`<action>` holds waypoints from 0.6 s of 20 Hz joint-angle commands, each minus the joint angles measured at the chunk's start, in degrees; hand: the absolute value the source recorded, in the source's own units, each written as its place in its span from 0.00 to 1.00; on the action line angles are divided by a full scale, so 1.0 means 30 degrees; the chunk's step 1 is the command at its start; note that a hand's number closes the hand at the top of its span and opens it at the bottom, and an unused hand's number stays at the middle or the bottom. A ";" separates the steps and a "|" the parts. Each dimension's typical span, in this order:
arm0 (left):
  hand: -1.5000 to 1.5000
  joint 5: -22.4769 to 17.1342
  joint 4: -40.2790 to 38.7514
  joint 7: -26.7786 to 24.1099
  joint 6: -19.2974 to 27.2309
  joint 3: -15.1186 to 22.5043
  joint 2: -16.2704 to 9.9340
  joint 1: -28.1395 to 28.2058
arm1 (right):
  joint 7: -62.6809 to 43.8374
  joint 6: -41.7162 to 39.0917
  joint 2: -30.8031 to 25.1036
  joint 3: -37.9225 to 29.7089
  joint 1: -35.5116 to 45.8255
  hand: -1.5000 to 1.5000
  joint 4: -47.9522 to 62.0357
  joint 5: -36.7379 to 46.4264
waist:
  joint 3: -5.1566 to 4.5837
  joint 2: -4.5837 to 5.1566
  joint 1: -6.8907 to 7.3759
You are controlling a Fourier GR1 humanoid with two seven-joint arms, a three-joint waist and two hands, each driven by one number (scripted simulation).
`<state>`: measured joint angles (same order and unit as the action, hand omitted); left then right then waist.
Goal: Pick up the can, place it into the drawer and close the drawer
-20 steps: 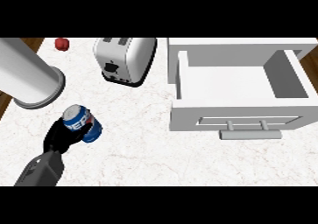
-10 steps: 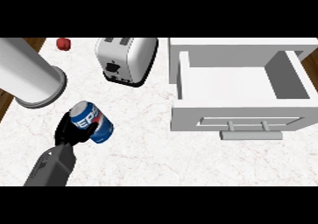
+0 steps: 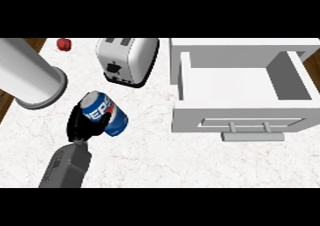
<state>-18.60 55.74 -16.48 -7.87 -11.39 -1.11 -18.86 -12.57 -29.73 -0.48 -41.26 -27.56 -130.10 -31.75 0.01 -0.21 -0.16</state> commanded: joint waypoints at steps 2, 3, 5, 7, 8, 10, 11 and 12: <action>1.00 0.0199 0.3051 0.0493 0.1848 0.1442 0.0352 0.0161 | -0.1720 0.1426 0.0147 0.0646 0.0663 0.00 -0.1658 0.0135 | -0.0005 0.0033 0.0058; 1.00 -0.0223 0.4641 0.1734 0.2995 0.2440 0.0356 0.0188 | -0.0765 0.1049 0.0150 0.0498 -0.0310 0.00 -0.1503 -0.0460 | 0.0008 -0.0029 -0.0002; 1.00 0.0705 0.5278 0.2938 0.3120 0.2011 0.0359 -0.0161 | 0.0035 -0.0014 0.0149 -0.0237 -0.0767 0.00 -0.0721 -0.0993 | 0.0007 -0.0004 -0.0083; 1.00 0.0554 0.6390 0.4276 0.4378 0.2844 0.0361 -0.1141 | -0.1304 0.0819 -0.0039 -0.0159 0.0295 0.00 -0.1087 -0.0675 | 0.0001 0.0013 -0.0009; 1.00 0.0780 0.5831 0.4334 0.4143 0.2123 0.0101 -0.1652 | -0.1000 0.0209 -0.0019 -0.0233 0.0386 0.00 -0.0546 -0.0262 | 0.0000 0.0041 -0.0046; 1.00 0.0899 0.6453 0.5357 0.5762 0.3111 0.0363 -0.2445 | 0.1081 0.0326 0.0154 0.0779 -0.0886 0.00 -0.0273 0.0364 | 0.0010 0.0023 -0.0170; 1.00 0.0966 0.7981 0.6437 0.5332 0.2806 0.0008 -0.2061 | -0.0103 0.1179 0.0156 0.1624 -0.0786 0.00 -0.1508 0.0418 | 0.0005 0.0014 -0.0032; 1.00 0.1261 0.9945 0.7353 0.6094 0.3920 0.0362 -0.1460 | -0.1380 0.1550 -0.0096 0.0377 0.0256 0.00 -0.1392 -0.0805 | 0.0004 -0.0021 0.0127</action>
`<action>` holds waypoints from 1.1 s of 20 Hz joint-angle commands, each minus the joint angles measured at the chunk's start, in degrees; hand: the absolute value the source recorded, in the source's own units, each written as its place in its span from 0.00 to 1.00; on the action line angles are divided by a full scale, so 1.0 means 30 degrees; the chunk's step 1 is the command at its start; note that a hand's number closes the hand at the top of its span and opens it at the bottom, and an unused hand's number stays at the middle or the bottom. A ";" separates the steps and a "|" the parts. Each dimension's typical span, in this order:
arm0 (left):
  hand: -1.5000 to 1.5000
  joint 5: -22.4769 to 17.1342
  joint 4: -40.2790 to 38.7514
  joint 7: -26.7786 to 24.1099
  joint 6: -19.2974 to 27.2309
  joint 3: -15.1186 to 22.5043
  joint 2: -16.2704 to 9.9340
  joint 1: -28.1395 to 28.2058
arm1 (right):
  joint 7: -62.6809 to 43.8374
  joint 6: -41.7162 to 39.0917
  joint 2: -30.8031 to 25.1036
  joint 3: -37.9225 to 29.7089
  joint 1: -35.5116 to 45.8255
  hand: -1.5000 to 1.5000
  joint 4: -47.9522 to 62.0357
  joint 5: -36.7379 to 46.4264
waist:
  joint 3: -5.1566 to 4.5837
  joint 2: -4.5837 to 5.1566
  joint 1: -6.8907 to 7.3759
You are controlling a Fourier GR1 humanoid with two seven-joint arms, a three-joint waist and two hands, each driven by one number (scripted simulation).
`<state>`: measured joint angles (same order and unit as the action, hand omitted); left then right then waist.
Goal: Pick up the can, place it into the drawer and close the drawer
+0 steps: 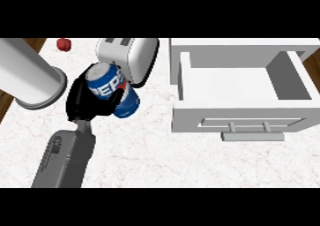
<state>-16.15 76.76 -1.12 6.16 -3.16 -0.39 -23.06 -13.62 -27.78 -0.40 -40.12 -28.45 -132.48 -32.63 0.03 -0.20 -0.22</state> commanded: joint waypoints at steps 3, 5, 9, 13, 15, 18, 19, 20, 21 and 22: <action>1.00 0.0534 0.2213 0.2621 0.1990 0.0666 -0.0136 -0.1548 | -0.1281 0.0481 -0.0885 -0.0771 0.0811 0.00 0.0190 -0.0960 | -0.0008 0.0034 -0.0006; 1.00 0.1091 0.1845 0.3407 0.2877 0.0853 -0.0134 -0.3054 | 0.0233 -0.0868 -0.0010 -0.1010 0.0063 0.00 0.0622 -0.0945 | -0.0001 0.0029 -0.0127; 1.00 0.1511 0.1919 0.3849 0.4801 0.2585 0.0127 -0.4022 | 0.1262 -0.1186 -0.0111 -0.0539 0.0942 0.00 0.2367 0.0640 | 0.0005 0.0042 -0.0093; 1.00 0.1000 0.0474 0.3978 0.5558 0.2910 0.0129 -0.5952 | 0.0970 0.0206 0.0128 0.0769 0.1018 0.00 0.1365 0.1713 | 0.0000 0.0065 -0.0146; 1.00 0.0969 -0.1675 0.3846 0.4785 0.1458 0.0129 -0.7771 | 0.0159 0.0451 -0.0529 0.0065 0.1788 0.00 0.1276 0.0960 | -0.0007 0.0107 -0.0171; 1.00 0.0765 -0.1175 0.3821 0.6737 0.3384 0.0130 -0.7677 | 0.0546 -0.0166 0.0126 0.0503 -0.0084 0.00 0.0785 0.0194 | -0.0005 0.0061 -0.0238; 1.00 0.0318 -0.2620 0.4049 0.6641 0.2482 0.0130 -0.9706 | -0.0617 0.0249 -0.0800 0.0016 0.0878 0.00 0.0789 -0.0561 | -0.0008 0.0105 -0.0305; 1.00 0.0653 -0.2859 0.4024 0.6847 0.2726 0.0130 -0.9750 | -0.0372 0.0048 -0.0250 0.0176 0.0785 0.00 0.0649 0.0105 | -0.0006 0.0091 -0.0254; 1.00 0.0347 -0.3057 0.4247 0.8474 0.3925 0.0130 -1.0484 | 0.0839 -0.0863 0.0118 0.0114 0.0305 0.00 0.1474 0.0611 | 0.0004 0.0084 -0.0415; 1.00 -0.0252 -0.4816 0.2413 0.7626 0.3455 0.0130 -1.0662 | -0.0317 0.0063 -0.0067 0.0206 0.0783 0.00 0.0376 0.0180 | -0.0009 0.0137 -0.0439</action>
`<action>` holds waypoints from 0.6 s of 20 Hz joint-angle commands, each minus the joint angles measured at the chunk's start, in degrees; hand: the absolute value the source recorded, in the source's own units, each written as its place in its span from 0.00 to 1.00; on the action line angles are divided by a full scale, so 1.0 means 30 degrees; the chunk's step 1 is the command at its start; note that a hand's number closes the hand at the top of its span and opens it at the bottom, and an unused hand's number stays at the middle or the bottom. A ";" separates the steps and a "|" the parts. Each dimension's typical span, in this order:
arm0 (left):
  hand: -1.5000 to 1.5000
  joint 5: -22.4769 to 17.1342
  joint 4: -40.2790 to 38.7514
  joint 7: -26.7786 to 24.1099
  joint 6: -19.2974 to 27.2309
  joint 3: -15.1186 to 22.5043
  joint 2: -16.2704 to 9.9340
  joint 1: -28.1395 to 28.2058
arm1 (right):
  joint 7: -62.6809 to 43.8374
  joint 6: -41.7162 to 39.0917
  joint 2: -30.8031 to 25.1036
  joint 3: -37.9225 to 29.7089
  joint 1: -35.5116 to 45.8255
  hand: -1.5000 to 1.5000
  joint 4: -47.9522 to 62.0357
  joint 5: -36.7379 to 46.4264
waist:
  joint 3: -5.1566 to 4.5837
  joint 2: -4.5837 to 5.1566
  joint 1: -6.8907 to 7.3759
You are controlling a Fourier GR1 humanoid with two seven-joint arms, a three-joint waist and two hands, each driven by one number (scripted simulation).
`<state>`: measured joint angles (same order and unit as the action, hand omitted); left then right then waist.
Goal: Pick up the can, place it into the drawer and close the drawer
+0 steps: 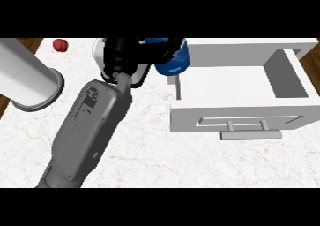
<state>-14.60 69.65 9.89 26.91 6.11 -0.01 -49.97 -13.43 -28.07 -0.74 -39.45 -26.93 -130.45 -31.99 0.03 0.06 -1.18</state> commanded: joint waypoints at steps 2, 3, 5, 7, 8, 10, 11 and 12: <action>1.00 -0.0041 -0.1309 0.0890 0.0871 -0.0251 0.0004 -0.2657 | 0.0422 0.0701 0.0232 0.1137 -0.0344 0.00 -0.0485 0.0763 | 0.0000 -0.0022 0.0086; 1.00 -0.0767 -0.2412 0.0142 0.1189 0.0030 0.0005 -0.3114 | 0.0009 0.0244 -0.0602 -0.0424 0.0892 0.00 0.0987 0.0108 | -0.0001 0.0016 0.0034; 1.00 -0.0584 -0.2960 0.0092 0.0437 -0.0450 0.0005 -0.3582 | 0.0387 0.0149 0.0230 0.0043 0.0612 0.00 0.0209 0.0378 | -0.0002 0.0002 0.0066; 1.00 -0.1992 -0.4809 -0.1667 0.1832 0.0887 0.0004 -0.4155 | 0.0060 0.0178 0.0233 0.0261 0.0697 0.00 0.0160 0.0040 | 0.0000 0.0059 -0.0201; 1.00 -0.2215 -0.4056 -0.0966 0.2580 0.1715 0.0004 -0.4543 | 0.0321 0.0501 0.0235 0.0923 0.0217 0.00 0.0027 0.0807 | 0.0003 0.0021 -0.0159; 1.00 -0.2569 -0.5328 -0.1255 0.2046 0.1303 0.0005 -0.5469 | -0.1215 0.1431 0.0226 0.0694 0.0778 0.00 -0.1423 0.0393 | -0.0007 0.0047 -0.0137; 1.00 -0.3289 -0.5777 -0.1743 0.2659 0.2180 0.0005 -0.5569 | -0.0652 0.1314 0.0229 0.1247 0.0478 0.00 -0.1296 0.0844 | 0.0000 0.0060 -0.0279; 1.00 -0.3400 -0.7493 -0.1890 0.2435 0.1590 0.0005 -0.6961 | -0.1164 0.0872 -0.0742 0.0176 0.0905 0.00 -0.0595 -0.0346 | 0.0004 0.0134 -0.0517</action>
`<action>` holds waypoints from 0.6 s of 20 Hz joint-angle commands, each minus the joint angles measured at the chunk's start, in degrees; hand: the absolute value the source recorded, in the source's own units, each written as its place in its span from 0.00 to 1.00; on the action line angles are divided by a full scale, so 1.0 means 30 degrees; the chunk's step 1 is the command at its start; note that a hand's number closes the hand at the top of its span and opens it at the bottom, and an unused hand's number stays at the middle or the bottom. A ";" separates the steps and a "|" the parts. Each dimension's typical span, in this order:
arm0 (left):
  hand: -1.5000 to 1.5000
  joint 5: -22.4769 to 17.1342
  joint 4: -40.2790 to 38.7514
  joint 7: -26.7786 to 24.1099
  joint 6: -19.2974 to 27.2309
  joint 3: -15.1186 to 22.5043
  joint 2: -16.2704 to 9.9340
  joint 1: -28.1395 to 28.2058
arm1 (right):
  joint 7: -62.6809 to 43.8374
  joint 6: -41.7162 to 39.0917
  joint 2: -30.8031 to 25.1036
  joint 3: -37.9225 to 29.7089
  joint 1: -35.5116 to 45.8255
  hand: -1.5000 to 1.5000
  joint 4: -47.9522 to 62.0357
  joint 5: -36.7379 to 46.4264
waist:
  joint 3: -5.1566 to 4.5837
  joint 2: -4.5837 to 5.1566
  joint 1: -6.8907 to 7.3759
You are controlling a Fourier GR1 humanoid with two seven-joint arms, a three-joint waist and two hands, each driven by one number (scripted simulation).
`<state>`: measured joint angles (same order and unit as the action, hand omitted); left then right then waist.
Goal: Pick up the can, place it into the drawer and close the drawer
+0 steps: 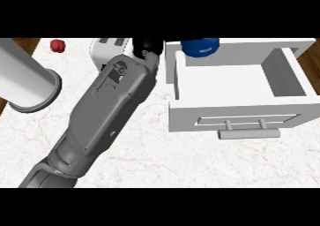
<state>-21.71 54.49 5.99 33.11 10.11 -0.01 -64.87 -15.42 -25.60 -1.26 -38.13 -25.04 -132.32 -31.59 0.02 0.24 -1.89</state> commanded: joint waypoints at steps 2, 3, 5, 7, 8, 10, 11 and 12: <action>1.00 -0.1677 -0.3149 -0.1585 -0.0099 0.0276 0.0002 -0.1718 | 0.0896 -0.0119 0.0390 0.0387 -0.0227 0.00 0.0290 0.0196 | 0.0013 0.0045 -0.0236; 1.00 -0.1753 -0.3341 -0.0850 0.0589 0.0216 0.0002 -0.2994 | 0.0127 -0.0072 0.0067 -0.0072 0.0345 0.00 0.0472 0.0208 | 0.0011 0.0034 -0.0142; 1.00 -0.2100 -0.3469 -0.1070 0.0322 0.0381 0.0002 -0.2921 | 0.0339 -0.0691 -0.0271 -0.0329 0.0312 0.00 0.1168 -0.0019 | 0.0010 -0.0004 -0.0003; 1.00 -0.3779 -0.4755 -0.1903 0.0819 0.1513 0.0002 -0.3558 | 0.0010 -0.0170 -0.0394 -0.0069 0.0892 0.00 0.0876 0.0404 | 0.0015 0.0107 -0.0439; 1.00 -0.3785 -0.4922 -0.1359 0.1353 0.1827 0.0002 -0.4499 | -0.0312 0.0360 -0.0997 -0.0348 0.1525 0.00 0.1088 0.0203 | 0.0017 0.0096 -0.0402; 1.00 -0.4806 -0.5831 -0.3243 0.0606 0.2108 0.0002 -0.3424 | 0.0436 -0.0247 0.0156 0.0562 0.1433 0.00 0.1017 0.1336 | 0.0022 0.0193 -0.0545; 1.00 -0.4689 -0.5421 -0.2330 0.1156 0.2664 0.0002 -0.3911 | -0.0916 0.0795 -0.0268 0.0070 0.1243 0.00 -0.0162 0.0335 | 0.0007 0.0060 -0.0290; 1.00 -0.5405 -0.5803 -0.2210 0.1495 0.3282 0.0002 -0.4358 | -0.0004 -0.0098 -0.1020 -0.0425 0.1635 0.00 0.1361 0.0108 | 0.0026 0.0111 -0.0583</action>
<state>-33.80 39.96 -0.10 36.01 16.32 0.00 -75.38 -15.77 -25.46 -2.24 -38.26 -21.96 -130.47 -30.62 0.06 0.51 -3.06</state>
